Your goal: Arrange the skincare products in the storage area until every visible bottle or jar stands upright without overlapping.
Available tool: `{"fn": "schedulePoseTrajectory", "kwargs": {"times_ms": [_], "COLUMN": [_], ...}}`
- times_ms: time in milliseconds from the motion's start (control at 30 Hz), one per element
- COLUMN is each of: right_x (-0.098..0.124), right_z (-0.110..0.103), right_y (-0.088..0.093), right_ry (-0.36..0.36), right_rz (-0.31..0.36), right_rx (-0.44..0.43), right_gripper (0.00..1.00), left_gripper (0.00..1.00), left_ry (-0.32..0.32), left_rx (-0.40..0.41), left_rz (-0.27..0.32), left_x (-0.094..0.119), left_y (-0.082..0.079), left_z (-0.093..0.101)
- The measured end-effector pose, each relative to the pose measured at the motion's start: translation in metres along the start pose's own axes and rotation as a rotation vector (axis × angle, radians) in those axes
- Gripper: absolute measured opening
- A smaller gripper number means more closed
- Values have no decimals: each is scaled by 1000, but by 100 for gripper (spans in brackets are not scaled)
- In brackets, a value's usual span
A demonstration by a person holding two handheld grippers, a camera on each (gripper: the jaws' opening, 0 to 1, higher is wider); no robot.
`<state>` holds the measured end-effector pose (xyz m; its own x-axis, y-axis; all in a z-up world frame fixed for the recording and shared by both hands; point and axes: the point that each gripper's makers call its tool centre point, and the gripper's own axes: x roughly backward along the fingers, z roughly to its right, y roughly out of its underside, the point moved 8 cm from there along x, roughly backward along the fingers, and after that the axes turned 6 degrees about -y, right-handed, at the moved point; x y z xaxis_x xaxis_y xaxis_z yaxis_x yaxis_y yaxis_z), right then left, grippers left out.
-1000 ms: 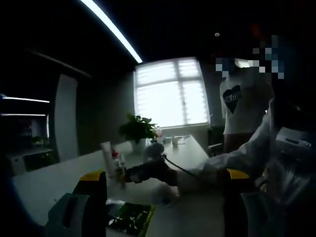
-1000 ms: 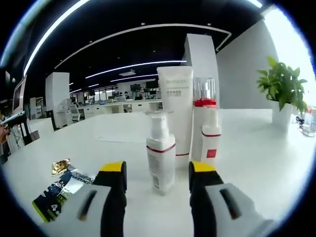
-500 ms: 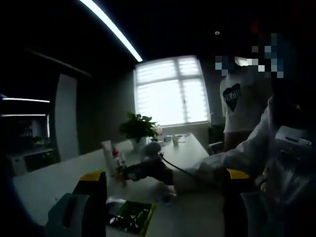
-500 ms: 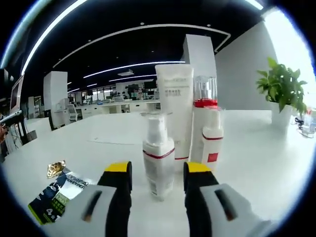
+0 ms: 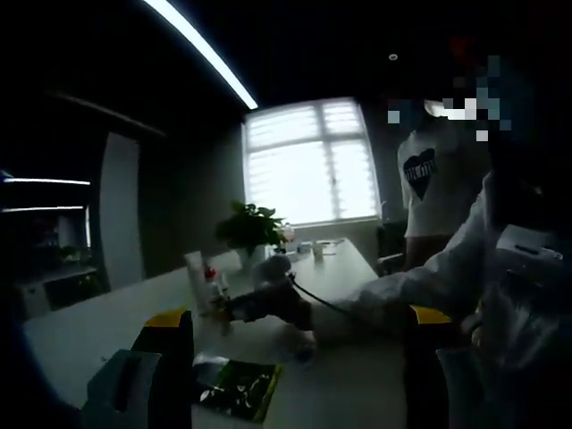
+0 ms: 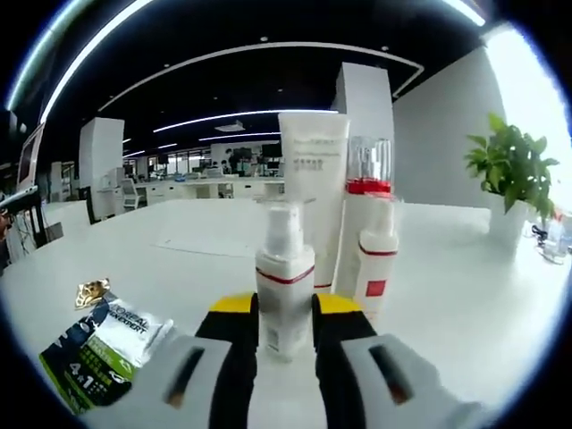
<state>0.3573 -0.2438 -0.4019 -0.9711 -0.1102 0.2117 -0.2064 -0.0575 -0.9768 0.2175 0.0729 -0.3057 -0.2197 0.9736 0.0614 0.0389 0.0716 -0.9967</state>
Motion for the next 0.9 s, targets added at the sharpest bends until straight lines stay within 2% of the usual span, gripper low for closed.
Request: {"fn": "schedulePoseTrajectory", "kwargs": {"times_ms": [133, 200, 267, 333, 367, 433, 533, 600, 700, 733, 900], "right_x": [0, 1, 1, 1, 1, 0, 0, -1, -4, -5, -10], "right_z": [2, -1, 2, 2, 6, 10, 16, 21, 23, 23, 29], "right_y": [1, 0, -1, -1, -1, -2, -2, -2, 0, 1, 1], "right_ry": [-59, -97, -96, -147, -144, -224, -253, -278, -353, -404, -533], "right_rz": [12, -2, -7, -15, -20, -19, -18, -18, -1, 8, 7], "right_rx": [0, 36, 48, 68, 76, 130, 147, 124, 137, 146, 143], "right_gripper": [22, 22, 22, 22, 22, 22, 22, 22, 22, 22, 22], "left_gripper": [100, 100, 100, 100, 100, 100, 100, 100, 100, 100, 100], "left_ry": [6, 13, 20, 22, 23, 20, 19, 17, 23, 24, 20], "left_rx": [-3, -2, -1, -3, -3, -6, -9, -11, -14, -15, -28], "left_rz": [-3, 3, 5, 7, 5, -2, -7, -7, -5, -6, -26], "left_x": [-1, 0, 1, 2, 2, 3, 4, 3, 3, 3, 3], "left_y": [0, -1, -2, -3, -3, -3, -2, -3, -7, -8, -8], "left_z": [2, 3, 5, 6, 6, 7, 7, 8, 10, 10, 12]}}
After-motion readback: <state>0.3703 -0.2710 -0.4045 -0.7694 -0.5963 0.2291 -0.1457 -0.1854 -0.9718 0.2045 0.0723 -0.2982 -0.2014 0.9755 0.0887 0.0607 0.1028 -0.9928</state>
